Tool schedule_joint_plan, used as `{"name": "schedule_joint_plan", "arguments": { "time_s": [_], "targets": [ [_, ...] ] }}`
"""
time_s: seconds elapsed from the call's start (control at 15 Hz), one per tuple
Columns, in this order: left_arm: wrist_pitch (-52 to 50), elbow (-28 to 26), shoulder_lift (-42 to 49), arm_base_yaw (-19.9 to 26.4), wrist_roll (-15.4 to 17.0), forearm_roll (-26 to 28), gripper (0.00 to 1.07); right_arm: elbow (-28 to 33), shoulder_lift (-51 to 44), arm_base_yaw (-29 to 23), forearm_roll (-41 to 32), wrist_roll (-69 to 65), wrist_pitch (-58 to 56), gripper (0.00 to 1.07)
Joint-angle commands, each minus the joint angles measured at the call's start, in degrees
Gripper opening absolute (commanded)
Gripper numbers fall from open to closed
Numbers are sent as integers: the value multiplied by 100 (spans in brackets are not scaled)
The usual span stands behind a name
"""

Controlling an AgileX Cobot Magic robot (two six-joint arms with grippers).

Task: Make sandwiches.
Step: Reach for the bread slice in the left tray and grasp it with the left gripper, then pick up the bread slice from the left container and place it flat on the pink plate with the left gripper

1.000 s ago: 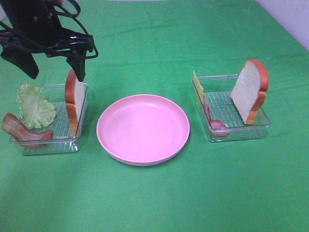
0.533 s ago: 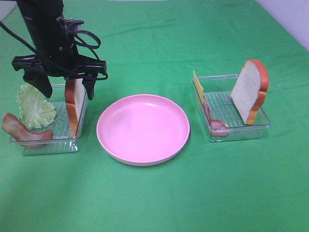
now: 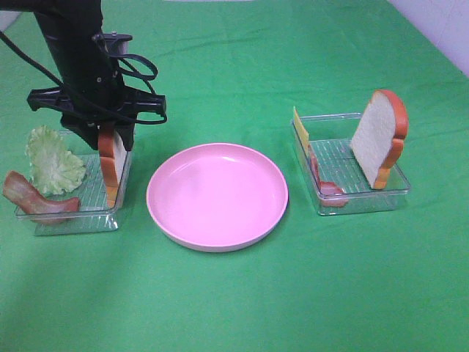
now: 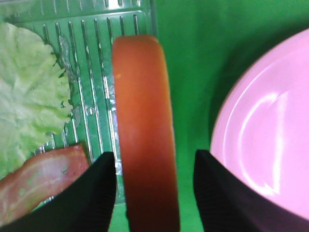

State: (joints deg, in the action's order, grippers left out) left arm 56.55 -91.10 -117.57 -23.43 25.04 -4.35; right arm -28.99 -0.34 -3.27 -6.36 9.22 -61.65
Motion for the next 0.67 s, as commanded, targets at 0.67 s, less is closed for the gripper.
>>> {"name": "schedule_joint_plan", "arguments": {
  "time_s": [0.67],
  "targets": [
    [464, -34, 699, 46, 6, 195, 0, 6, -63, -6, -17, 6, 63, 76]
  ]
}}
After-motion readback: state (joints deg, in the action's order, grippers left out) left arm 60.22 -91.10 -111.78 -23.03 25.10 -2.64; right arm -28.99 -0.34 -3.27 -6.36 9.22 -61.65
